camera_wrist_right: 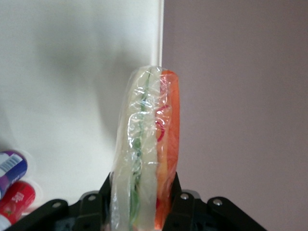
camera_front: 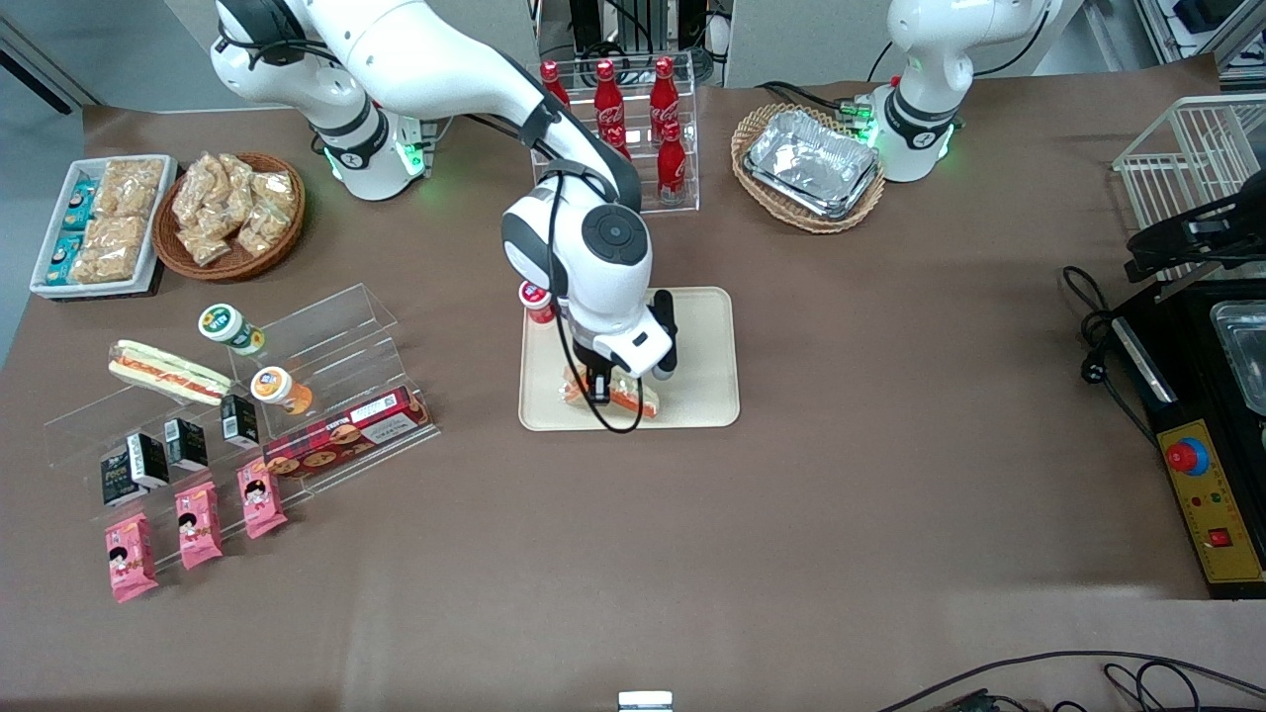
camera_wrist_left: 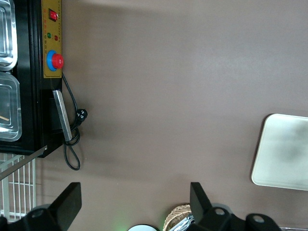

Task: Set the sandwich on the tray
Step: 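Lower the sandwich onto the tray and open the right gripper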

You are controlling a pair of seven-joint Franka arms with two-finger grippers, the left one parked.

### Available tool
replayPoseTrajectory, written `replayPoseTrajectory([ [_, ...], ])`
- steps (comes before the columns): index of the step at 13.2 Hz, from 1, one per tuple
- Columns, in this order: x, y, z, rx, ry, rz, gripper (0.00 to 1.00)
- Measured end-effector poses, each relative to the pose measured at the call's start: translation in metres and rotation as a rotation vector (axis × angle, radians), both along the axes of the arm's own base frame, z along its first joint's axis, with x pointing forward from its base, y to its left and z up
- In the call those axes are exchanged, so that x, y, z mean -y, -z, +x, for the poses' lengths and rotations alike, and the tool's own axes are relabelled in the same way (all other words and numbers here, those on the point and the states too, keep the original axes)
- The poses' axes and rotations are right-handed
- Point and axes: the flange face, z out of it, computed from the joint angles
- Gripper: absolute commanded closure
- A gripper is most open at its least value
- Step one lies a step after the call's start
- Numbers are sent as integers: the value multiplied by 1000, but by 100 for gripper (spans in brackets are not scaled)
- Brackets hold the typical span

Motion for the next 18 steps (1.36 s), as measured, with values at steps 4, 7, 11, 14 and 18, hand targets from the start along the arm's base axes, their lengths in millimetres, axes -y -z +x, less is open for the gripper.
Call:
replayPoseTrajectory([
  [4, -12, 22, -16, 9, -51, -5, 53],
  [7, -13, 52, -27, 7, -90, -6, 52],
  [11, -13, 78, -33, 7, -110, -4, 47],
  [14, -12, 79, -32, 8, -108, -5, 12],
  [18, -3, 86, -26, 0, -93, -15, 0],
])
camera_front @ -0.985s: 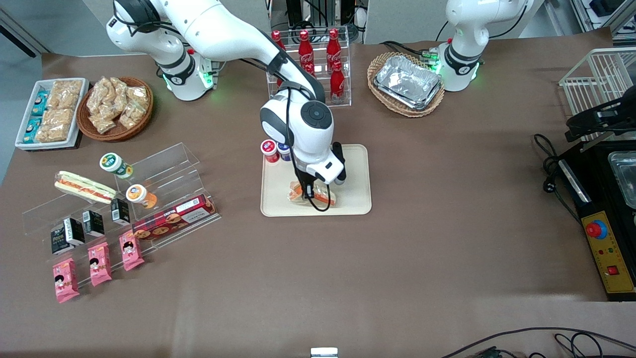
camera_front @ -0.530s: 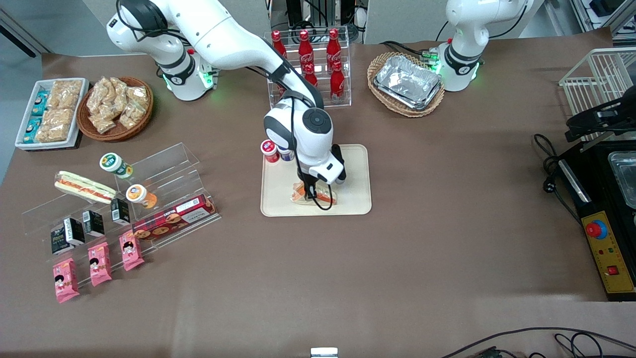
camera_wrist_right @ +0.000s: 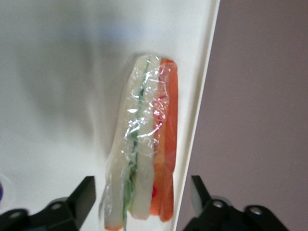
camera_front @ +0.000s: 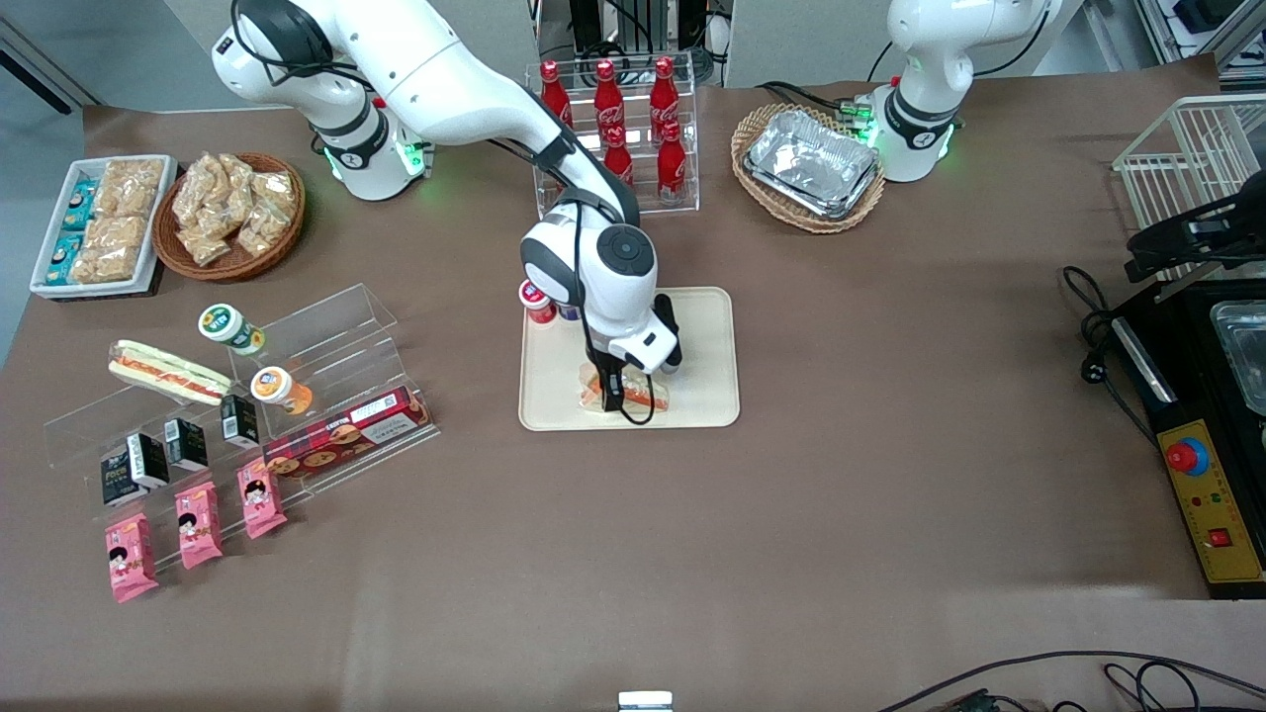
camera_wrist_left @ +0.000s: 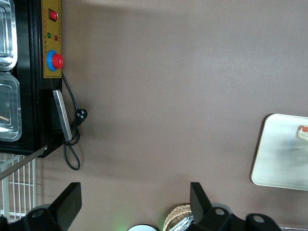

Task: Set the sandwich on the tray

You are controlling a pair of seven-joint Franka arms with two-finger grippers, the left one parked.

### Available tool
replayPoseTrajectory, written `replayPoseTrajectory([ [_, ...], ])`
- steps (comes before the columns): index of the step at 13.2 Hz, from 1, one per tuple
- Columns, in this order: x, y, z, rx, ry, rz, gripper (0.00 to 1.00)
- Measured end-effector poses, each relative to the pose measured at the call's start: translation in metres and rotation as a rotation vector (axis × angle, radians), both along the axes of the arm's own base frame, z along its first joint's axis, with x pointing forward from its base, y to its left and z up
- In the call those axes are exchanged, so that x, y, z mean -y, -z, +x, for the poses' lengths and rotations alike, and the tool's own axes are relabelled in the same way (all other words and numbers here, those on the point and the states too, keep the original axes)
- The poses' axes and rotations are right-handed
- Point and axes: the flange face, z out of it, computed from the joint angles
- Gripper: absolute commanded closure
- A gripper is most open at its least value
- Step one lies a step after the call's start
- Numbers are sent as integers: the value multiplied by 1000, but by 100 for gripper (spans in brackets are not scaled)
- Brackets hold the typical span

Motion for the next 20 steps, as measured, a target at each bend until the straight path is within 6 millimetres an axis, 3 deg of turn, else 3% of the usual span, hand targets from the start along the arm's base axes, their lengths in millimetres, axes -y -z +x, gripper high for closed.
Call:
replayPoseTrajectory([
  [3, 16, -13, 18, 7, 39, -2, 0],
  [5, 37, -54, 38, 11, 98, -9, 0],
  [7, 74, -107, 61, 2, 200, 25, 0],
  [10, 151, -174, 97, -35, 395, 144, 0],
  [13, 244, -231, 120, -65, 643, 209, 0],
  [17, 372, -304, 120, -41, 888, 242, 0],
  [20, 428, -327, 116, -16, 1029, 258, 0],
])
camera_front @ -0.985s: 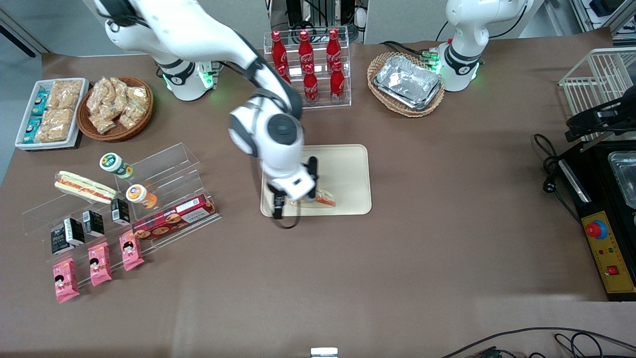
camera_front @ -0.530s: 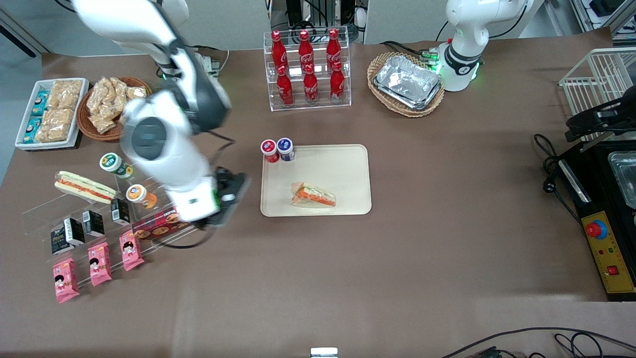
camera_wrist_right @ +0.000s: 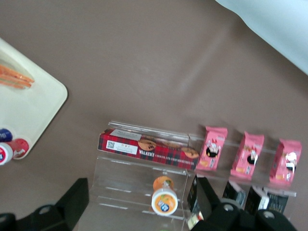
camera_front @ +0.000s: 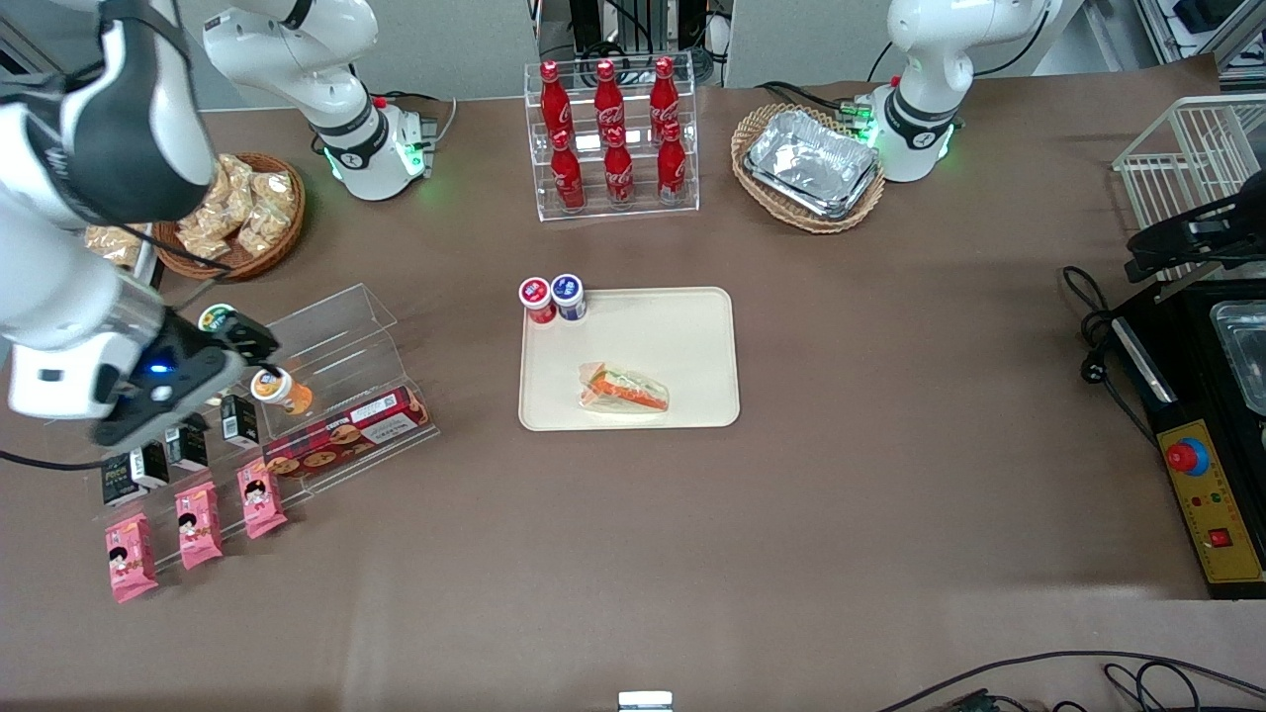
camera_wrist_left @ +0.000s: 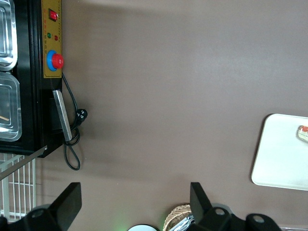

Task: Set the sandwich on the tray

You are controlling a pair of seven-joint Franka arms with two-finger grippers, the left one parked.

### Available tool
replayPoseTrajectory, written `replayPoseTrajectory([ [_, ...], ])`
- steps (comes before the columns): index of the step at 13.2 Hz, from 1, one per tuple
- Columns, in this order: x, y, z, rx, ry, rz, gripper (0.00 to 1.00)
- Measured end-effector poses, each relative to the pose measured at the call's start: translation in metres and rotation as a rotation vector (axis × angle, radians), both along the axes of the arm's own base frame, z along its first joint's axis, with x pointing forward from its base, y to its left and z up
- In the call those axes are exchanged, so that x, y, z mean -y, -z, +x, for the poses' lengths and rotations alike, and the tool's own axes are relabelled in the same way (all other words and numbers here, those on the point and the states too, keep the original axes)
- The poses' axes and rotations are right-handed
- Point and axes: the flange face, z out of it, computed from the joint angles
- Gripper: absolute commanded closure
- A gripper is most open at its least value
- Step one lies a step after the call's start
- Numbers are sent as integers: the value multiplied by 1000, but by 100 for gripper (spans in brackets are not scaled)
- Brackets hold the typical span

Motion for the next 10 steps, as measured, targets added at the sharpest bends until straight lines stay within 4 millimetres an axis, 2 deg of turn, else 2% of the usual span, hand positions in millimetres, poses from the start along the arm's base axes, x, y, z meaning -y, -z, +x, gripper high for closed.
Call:
replayPoseTrajectory([
  [5, 36, -28, -19, -26, 390, 23, 0],
  [10, 80, -41, -29, -38, 502, 23, 0],
])
